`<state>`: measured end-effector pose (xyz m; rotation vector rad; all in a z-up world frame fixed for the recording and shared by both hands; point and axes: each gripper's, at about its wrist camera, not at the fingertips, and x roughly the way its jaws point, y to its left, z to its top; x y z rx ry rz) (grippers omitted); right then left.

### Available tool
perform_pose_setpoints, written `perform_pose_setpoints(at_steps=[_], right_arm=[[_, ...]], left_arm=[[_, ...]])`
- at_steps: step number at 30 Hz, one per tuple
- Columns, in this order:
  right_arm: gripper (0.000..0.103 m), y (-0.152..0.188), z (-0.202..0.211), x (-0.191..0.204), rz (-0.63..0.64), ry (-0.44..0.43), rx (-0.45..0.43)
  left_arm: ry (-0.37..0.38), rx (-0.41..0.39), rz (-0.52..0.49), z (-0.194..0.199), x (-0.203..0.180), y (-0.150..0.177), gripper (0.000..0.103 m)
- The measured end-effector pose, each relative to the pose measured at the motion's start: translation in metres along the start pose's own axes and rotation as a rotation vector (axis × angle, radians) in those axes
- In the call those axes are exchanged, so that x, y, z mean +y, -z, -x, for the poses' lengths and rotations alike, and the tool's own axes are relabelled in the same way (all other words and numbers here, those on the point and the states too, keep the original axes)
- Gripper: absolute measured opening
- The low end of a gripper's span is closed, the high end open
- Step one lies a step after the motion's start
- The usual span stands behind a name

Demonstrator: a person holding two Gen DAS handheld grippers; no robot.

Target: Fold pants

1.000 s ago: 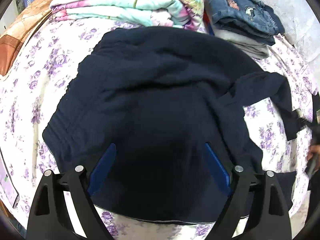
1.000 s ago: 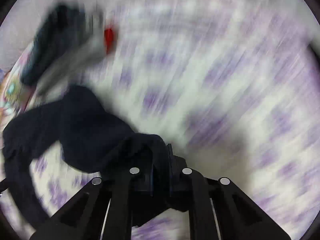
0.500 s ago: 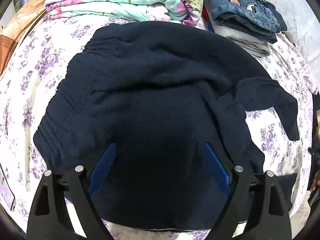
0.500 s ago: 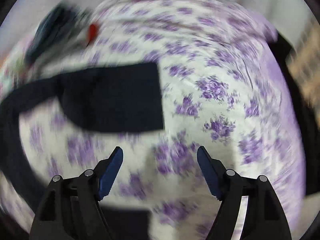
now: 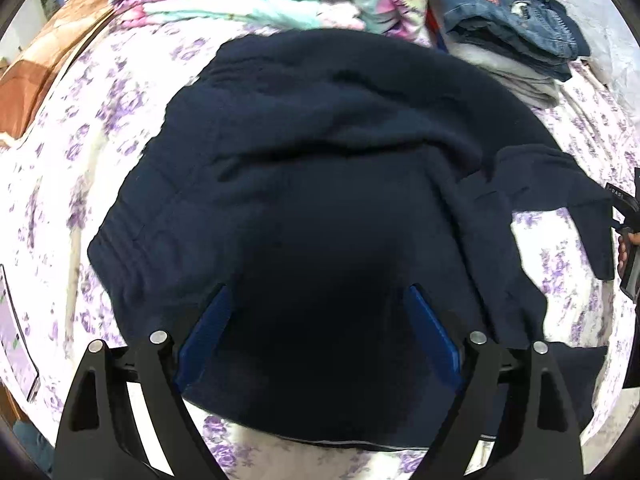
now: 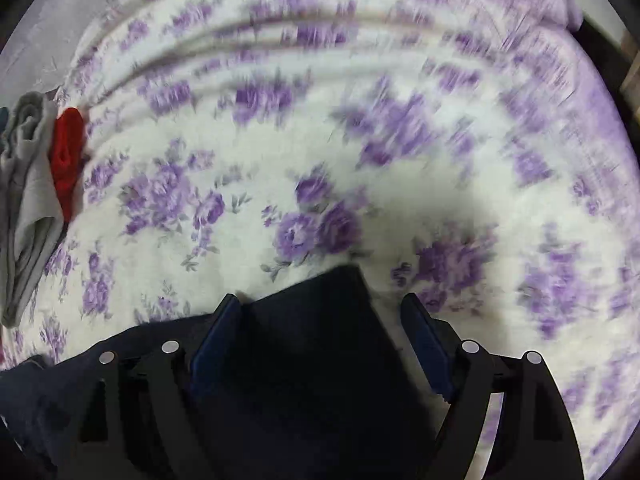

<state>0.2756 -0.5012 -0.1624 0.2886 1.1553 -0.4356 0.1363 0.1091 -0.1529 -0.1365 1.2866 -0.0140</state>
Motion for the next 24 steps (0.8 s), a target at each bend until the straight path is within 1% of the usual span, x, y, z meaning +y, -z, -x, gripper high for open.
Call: perform_pose_setpoints(at_steps=[1, 2, 3, 4, 5, 6, 7, 8, 9, 11, 13, 14, 15, 16, 17, 18, 19, 20, 21, 23, 24], right_arm=[[0.042, -0.001, 0.004, 0.004, 0.041, -0.008, -0.026], [0.012, -0.001, 0.009, 0.006, 0.059, -0.034, -0.037], [0.012, -0.003, 0.022, 0.002, 0.040, -0.111, -0.055], [0.012, -0.004, 0.039, -0.003, 0.024, -0.144, -0.104], [0.012, -0.003, 0.067, -0.010, 0.022, -0.216, -0.180], [0.012, 0.000, 0.091, -0.018, 0.023, -0.261, -0.222], [0.012, 0.003, 0.107, -0.025, 0.025, -0.282, -0.249], [0.012, 0.015, 0.138, -0.035, 0.057, -0.299, -0.308], [0.012, 0.025, 0.156, -0.043, 0.092, -0.299, -0.351], [0.012, 0.059, 0.195, -0.069, 0.151, -0.316, -0.452], [0.016, 0.092, 0.212, -0.096, 0.162, -0.356, -0.479], [0.026, 0.105, 0.210, -0.110, 0.167, -0.374, -0.447], [0.045, 0.123, 0.204, -0.123, 0.174, -0.364, -0.383], [0.054, 0.140, 0.196, -0.132, 0.178, -0.321, -0.321], [0.065, 0.155, 0.186, -0.140, 0.171, -0.238, -0.265], [0.065, 0.172, 0.177, -0.152, 0.138, -0.149, -0.215], [0.065, 0.183, 0.170, -0.165, 0.088, -0.138, -0.185], [0.065, 0.189, 0.166, -0.172, 0.043, -0.148, -0.172], [0.065, 0.192, 0.162, -0.182, -0.035, -0.148, -0.172], [0.071, 0.188, 0.152, -0.185, -0.098, -0.162, -0.164], [0.072, 0.182, 0.142, -0.181, -0.101, -0.169, -0.155]], left_arm=[[-0.009, 0.006, 0.005, -0.002, 0.002, 0.001, 0.085], [-0.016, 0.010, 0.010, -0.003, 0.003, 0.002, 0.085], [-0.016, 0.009, 0.017, -0.004, 0.005, 0.002, 0.085], [-0.013, 0.009, 0.023, -0.004, 0.006, 0.002, 0.085], [-0.011, 0.011, 0.025, -0.004, 0.006, 0.001, 0.085], [-0.009, 0.013, 0.026, -0.004, 0.006, -0.001, 0.085], [-0.003, 0.012, 0.024, -0.003, 0.005, -0.002, 0.085], [0.002, 0.009, 0.023, -0.003, 0.004, -0.003, 0.085], [0.012, 0.003, 0.018, -0.001, 0.003, -0.005, 0.085], [0.025, 0.003, -0.002, -0.002, -0.001, -0.006, 0.085], [0.025, 0.007, -0.023, -0.003, -0.005, -0.007, 0.085], [0.025, 0.007, -0.031, -0.003, -0.006, -0.007, 0.085], [0.030, 0.007, -0.034, -0.004, -0.007, -0.007, 0.085], [0.037, 0.007, -0.033, -0.004, -0.007, -0.007, 0.085], [0.043, 0.008, -0.033, -0.005, -0.008, -0.008, 0.085], [0.047, 0.009, -0.034, -0.005, -0.009, -0.009, 0.085], [0.049, 0.010, -0.038, -0.006, -0.010, -0.010, 0.085], [0.048, 0.011, -0.039, -0.006, -0.010, -0.011, 0.085], [0.048, 0.012, -0.038, -0.007, -0.009, -0.012, 0.085], [0.055, 0.011, -0.028, -0.007, -0.008, -0.012, 0.085], [0.061, 0.012, -0.024, -0.006, -0.010, -0.013, 0.085]])
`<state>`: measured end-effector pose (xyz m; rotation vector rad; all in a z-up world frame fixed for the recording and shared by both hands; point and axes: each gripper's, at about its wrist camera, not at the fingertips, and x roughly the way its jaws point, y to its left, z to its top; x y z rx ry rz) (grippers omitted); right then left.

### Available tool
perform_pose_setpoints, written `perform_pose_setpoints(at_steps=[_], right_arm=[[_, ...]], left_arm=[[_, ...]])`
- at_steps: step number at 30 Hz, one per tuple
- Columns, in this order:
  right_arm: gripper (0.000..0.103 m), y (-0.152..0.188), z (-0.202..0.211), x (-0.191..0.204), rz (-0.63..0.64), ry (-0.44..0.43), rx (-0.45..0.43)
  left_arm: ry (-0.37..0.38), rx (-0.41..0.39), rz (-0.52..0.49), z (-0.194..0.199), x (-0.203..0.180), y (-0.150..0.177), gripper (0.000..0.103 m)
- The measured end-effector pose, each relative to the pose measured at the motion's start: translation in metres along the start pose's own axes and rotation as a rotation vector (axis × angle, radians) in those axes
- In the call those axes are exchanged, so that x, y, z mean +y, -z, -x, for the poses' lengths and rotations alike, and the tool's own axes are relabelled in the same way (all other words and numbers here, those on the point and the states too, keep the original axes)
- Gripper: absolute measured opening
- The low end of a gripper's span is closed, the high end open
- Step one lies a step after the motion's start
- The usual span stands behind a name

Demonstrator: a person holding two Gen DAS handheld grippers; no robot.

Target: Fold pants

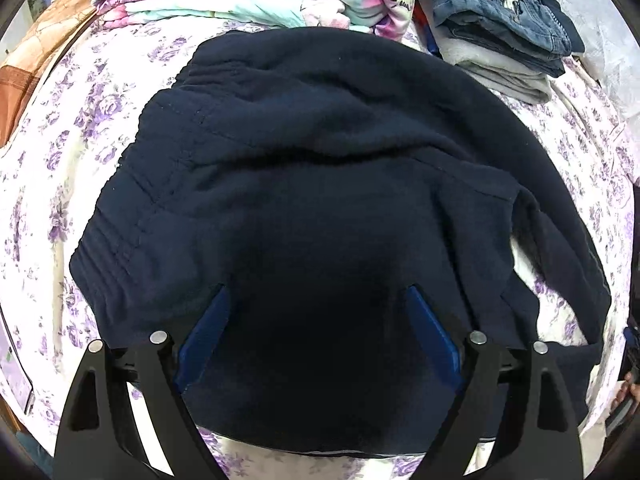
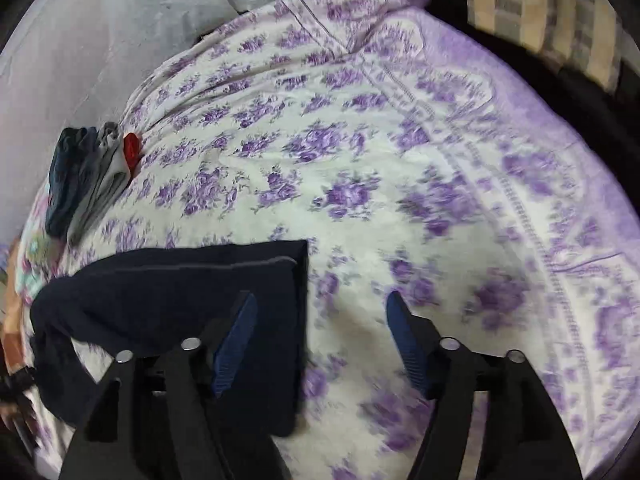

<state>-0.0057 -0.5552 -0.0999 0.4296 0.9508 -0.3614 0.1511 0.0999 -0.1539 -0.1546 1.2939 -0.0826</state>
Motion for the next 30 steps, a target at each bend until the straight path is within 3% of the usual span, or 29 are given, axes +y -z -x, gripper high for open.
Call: perform_pose_setpoints(at_steps=[5, 7, 9, 10, 14, 16, 17, 18, 19, 20, 21, 22, 23, 24, 26, 29, 30], right_arm=[[0.082, -0.020, -0.078, 0.021, 0.011, 0.033, 0.082], [0.079, -0.025, -0.103, 0.034, 0.029, 0.080, 0.085], [0.010, -0.036, -0.107, 0.054, 0.111, 0.109, 0.100], [0.010, -0.044, -0.102, 0.060, 0.123, 0.074, 0.108], [0.010, -0.099, -0.050, 0.092, 0.266, 0.085, -0.104], [0.014, -0.128, -0.047, 0.105, 0.329, 0.185, -0.212], [0.019, -0.138, -0.053, 0.113, 0.379, 0.300, -0.287], [0.062, -0.146, -0.067, 0.118, 0.414, 0.425, -0.318], [0.086, -0.152, -0.083, 0.116, 0.417, 0.493, -0.272], [0.088, -0.159, -0.109, 0.110, 0.388, 0.570, -0.157], [0.071, -0.162, -0.133, 0.100, 0.327, 0.663, -0.019], [0.068, -0.159, -0.137, 0.096, 0.268, 0.676, 0.002], [0.071, -0.154, -0.132, 0.097, 0.209, 0.638, -0.032], [0.081, -0.144, -0.123, 0.103, 0.159, 0.569, -0.085], [0.090, -0.123, -0.116, 0.119, 0.172, 0.471, -0.096], [0.090, -0.078, -0.103, 0.155, 0.255, 0.300, -0.086], [0.092, -0.063, -0.096, 0.163, 0.286, 0.283, -0.091]], left_arm=[[-0.022, 0.004, -0.052, 0.002, -0.011, -0.001, 0.085], [-0.040, 0.003, -0.066, 0.002, -0.012, 0.000, 0.085], [-0.060, 0.008, -0.060, -0.001, -0.011, -0.003, 0.085], [-0.068, 0.010, -0.051, -0.001, -0.009, -0.004, 0.085], [-0.091, -0.004, -0.010, -0.001, 0.002, -0.013, 0.085], [-0.113, -0.030, 0.017, 0.001, 0.007, -0.026, 0.086], [-0.123, -0.046, 0.029, 0.003, 0.010, -0.032, 0.085], [-0.137, -0.068, 0.036, 0.006, 0.012, -0.039, 0.085], [-0.155, -0.084, 0.035, 0.008, 0.014, -0.045, 0.086], [-0.174, -0.095, 0.032, 0.010, 0.015, -0.051, 0.086], [-0.195, -0.105, 0.030, 0.013, 0.018, -0.060, 0.086], [-0.201, -0.115, 0.032, 0.016, 0.021, -0.066, 0.086], [-0.204, -0.131, 0.038, 0.021, 0.025, -0.072, 0.086], [-0.205, -0.155, 0.051, 0.027, 0.033, -0.079, 0.086], [-0.216, -0.183, 0.073, 0.033, 0.047, -0.092, 0.086], [-0.229, -0.199, 0.078, 0.030, 0.062, -0.118, 0.086], [-0.230, -0.189, 0.071, 0.024, 0.065, -0.130, 0.086]])
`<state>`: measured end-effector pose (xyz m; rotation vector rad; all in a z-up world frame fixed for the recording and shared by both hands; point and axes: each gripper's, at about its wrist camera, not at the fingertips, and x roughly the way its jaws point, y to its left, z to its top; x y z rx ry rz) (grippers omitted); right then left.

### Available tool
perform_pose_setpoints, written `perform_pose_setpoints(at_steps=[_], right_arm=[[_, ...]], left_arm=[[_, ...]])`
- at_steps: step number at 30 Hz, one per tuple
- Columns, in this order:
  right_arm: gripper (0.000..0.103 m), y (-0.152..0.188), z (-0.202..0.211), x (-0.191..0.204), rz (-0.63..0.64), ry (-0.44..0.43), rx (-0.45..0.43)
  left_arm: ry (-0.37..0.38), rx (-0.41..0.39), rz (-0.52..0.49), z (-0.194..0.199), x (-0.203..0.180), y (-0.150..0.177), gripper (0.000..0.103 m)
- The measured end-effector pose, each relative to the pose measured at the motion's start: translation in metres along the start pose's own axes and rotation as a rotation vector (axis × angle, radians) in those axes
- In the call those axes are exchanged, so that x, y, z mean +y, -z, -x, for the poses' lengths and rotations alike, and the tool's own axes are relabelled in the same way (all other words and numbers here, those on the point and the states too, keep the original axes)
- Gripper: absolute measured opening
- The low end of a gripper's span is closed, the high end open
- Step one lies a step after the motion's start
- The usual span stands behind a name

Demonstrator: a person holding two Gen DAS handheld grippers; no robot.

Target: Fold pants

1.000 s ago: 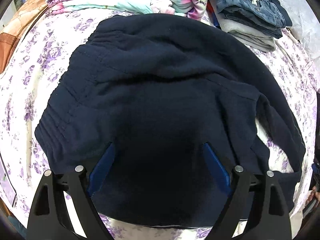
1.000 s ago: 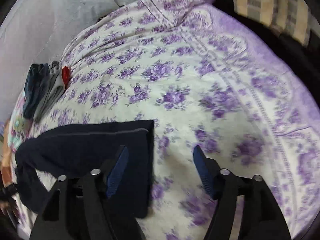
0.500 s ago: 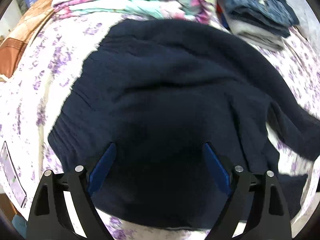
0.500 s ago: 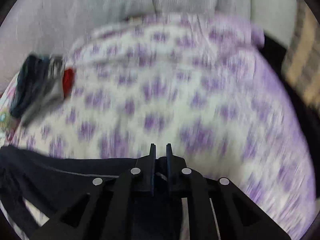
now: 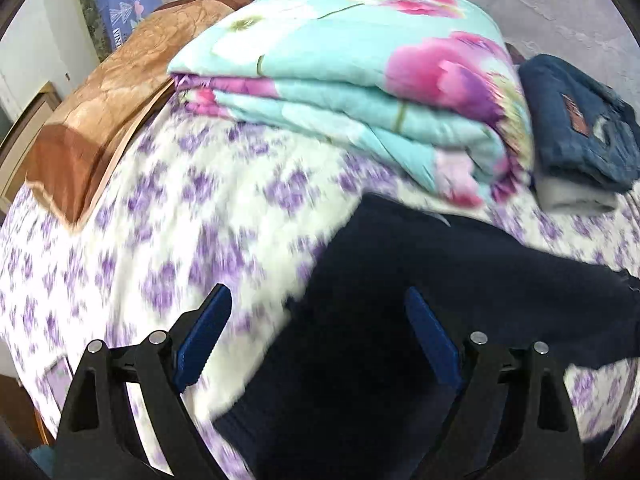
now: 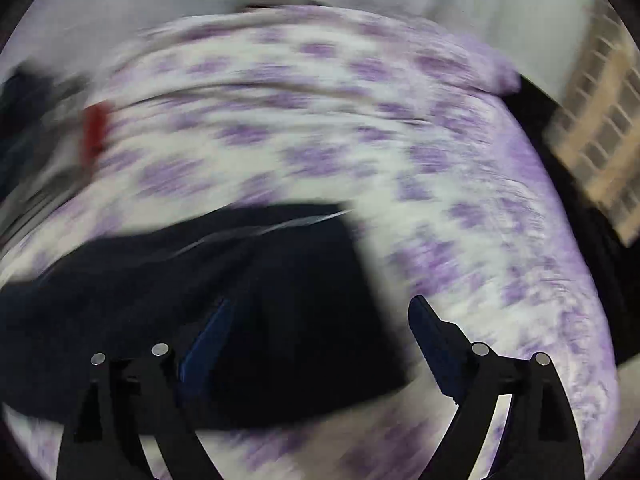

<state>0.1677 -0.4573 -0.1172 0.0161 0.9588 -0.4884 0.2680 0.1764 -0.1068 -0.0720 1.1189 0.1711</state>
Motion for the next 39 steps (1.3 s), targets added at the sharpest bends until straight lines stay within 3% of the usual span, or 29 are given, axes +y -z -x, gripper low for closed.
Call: perform_pose_setpoints(at_steps=[4, 6, 8, 11, 12, 14, 15, 17, 19, 20, 24, 25, 27, 29, 30, 31, 33, 35, 37, 39], right_arm=[[0.092, 0.040, 0.039, 0.036, 0.097, -0.059, -0.020], [0.093, 0.056, 0.056, 0.048, 0.111, -0.100, -0.005], [0.093, 0.067, 0.066, 0.054, 0.102, -0.113, 0.006], [0.093, 0.076, 0.070, 0.061, 0.070, -0.136, 0.048], [0.093, 0.077, 0.073, 0.065, 0.061, -0.143, 0.048], [0.093, 0.080, 0.075, 0.072, 0.066, -0.150, 0.056], [0.093, 0.081, 0.076, 0.076, 0.070, -0.147, 0.063], [0.093, 0.080, 0.075, 0.083, 0.055, -0.163, 0.076], [0.093, 0.075, 0.077, 0.088, 0.032, -0.194, 0.079], [0.093, 0.074, 0.078, 0.091, 0.031, -0.200, 0.077], [0.093, 0.061, 0.085, 0.114, 0.070, -0.234, 0.056], [0.093, 0.059, 0.086, 0.118, 0.075, -0.242, 0.050], [0.093, 0.055, 0.087, 0.128, 0.081, -0.260, 0.039], [0.093, 0.053, 0.085, 0.135, 0.079, -0.267, 0.057], [0.093, 0.053, 0.084, 0.138, 0.074, -0.281, 0.073], [0.093, 0.054, 0.086, 0.140, 0.071, -0.293, 0.083], [0.095, 0.057, 0.093, 0.141, 0.091, -0.298, 0.082], [0.096, 0.065, 0.099, 0.137, 0.134, -0.286, 0.083], [0.096, 0.075, 0.101, 0.131, 0.150, -0.271, 0.100], [0.096, 0.088, 0.103, 0.120, 0.132, -0.272, 0.129]], left_arm=[[0.051, 0.079, -0.056, -0.038, -0.013, -0.031, 0.086], [0.037, 0.091, -0.102, -0.055, -0.024, -0.043, 0.086], [0.004, 0.115, -0.136, -0.076, -0.035, -0.049, 0.086], [0.024, 0.170, -0.137, -0.100, -0.040, -0.050, 0.085], [0.054, 0.170, -0.128, -0.102, -0.041, -0.049, 0.080], [0.131, 0.158, -0.180, -0.097, -0.048, -0.046, 0.052], [0.128, 0.150, -0.222, -0.093, -0.052, -0.044, 0.048], [0.081, 0.069, -0.365, -0.076, -0.067, -0.031, 0.039], [0.026, -0.017, -0.434, -0.054, -0.072, -0.020, 0.032], [0.018, -0.054, -0.415, -0.041, -0.070, -0.018, 0.030], [0.041, -0.234, -0.187, 0.022, -0.034, -0.036, 0.028], [0.035, -0.253, -0.175, 0.025, -0.030, -0.040, 0.028], [-0.032, -0.297, -0.169, 0.020, -0.032, -0.047, 0.030], [-0.162, -0.323, -0.159, -0.001, -0.032, -0.057, 0.052], [-0.277, -0.291, -0.129, -0.014, -0.033, -0.058, 0.061], [-0.289, -0.211, -0.096, -0.027, -0.026, -0.059, 0.066], [-0.183, -0.083, -0.005, -0.036, -0.008, -0.052, 0.066], [-0.121, -0.050, 0.047, -0.031, 0.013, -0.034, 0.078], [-0.110, -0.035, 0.049, -0.022, 0.031, -0.013, 0.086], [-0.074, 0.008, 0.057, -0.015, 0.050, 0.013, 0.086]])
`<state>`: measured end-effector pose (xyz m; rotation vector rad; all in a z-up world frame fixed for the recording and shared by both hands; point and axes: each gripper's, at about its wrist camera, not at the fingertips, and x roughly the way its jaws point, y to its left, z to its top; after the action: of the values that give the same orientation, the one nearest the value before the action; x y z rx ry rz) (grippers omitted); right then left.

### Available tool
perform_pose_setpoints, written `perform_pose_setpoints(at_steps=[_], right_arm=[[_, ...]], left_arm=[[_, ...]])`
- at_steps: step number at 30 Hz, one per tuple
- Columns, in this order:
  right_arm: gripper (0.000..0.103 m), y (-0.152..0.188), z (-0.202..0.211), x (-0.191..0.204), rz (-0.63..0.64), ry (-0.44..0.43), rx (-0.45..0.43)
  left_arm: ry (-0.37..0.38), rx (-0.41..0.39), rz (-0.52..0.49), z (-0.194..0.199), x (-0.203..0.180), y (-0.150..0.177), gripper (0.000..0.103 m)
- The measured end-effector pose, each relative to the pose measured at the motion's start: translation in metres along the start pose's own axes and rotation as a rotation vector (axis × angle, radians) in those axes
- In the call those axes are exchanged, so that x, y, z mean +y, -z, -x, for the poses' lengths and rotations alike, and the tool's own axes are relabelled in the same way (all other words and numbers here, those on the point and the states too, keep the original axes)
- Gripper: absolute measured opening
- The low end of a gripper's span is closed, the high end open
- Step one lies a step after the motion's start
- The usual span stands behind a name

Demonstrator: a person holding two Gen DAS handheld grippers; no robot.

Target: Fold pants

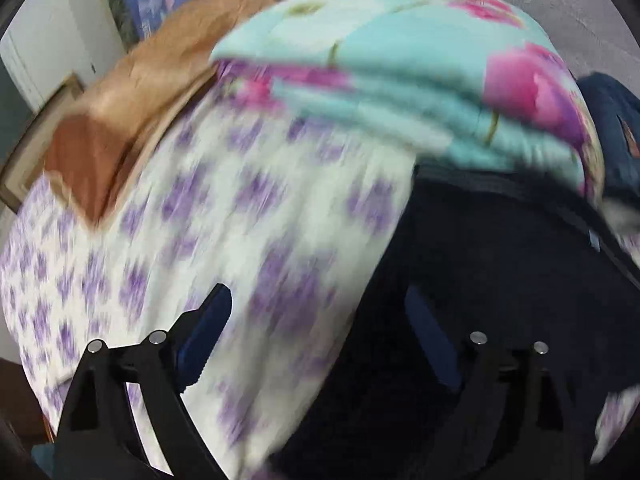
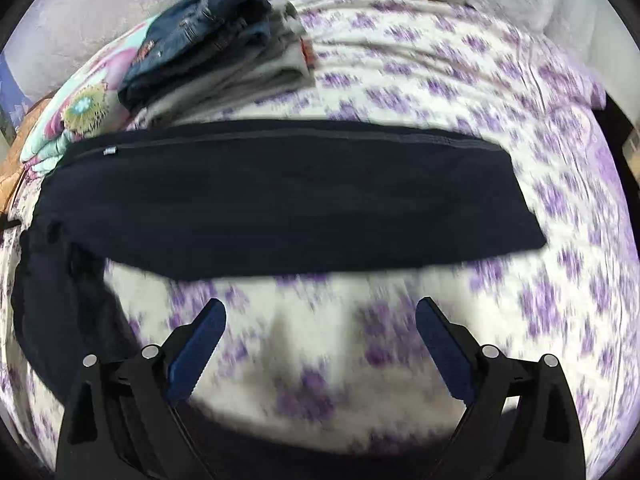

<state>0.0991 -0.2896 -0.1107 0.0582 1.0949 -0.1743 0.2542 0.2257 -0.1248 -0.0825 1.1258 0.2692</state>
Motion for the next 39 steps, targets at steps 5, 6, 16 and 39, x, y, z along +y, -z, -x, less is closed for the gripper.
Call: perform_pose_setpoints(at_steps=[5, 6, 16, 39], right_arm=[[0.096, 0.027, 0.006, -0.003, -0.049, -0.010, 0.036], [0.096, 0.029, 0.008, 0.001, -0.050, -0.016, 0.039], [0.096, 0.064, 0.044, 0.044, 0.003, -0.071, 0.009], [0.096, 0.169, 0.071, -0.083, -0.365, 0.174, 0.029]], left_arm=[[0.069, 0.157, 0.091, 0.010, 0.041, 0.069, 0.086], [0.106, 0.183, 0.129, 0.011, 0.047, 0.082, 0.086], [0.180, 0.243, 0.079, 0.004, 0.011, 0.105, 0.076], [0.003, 0.157, -0.036, 0.071, 0.035, 0.129, 0.060]])
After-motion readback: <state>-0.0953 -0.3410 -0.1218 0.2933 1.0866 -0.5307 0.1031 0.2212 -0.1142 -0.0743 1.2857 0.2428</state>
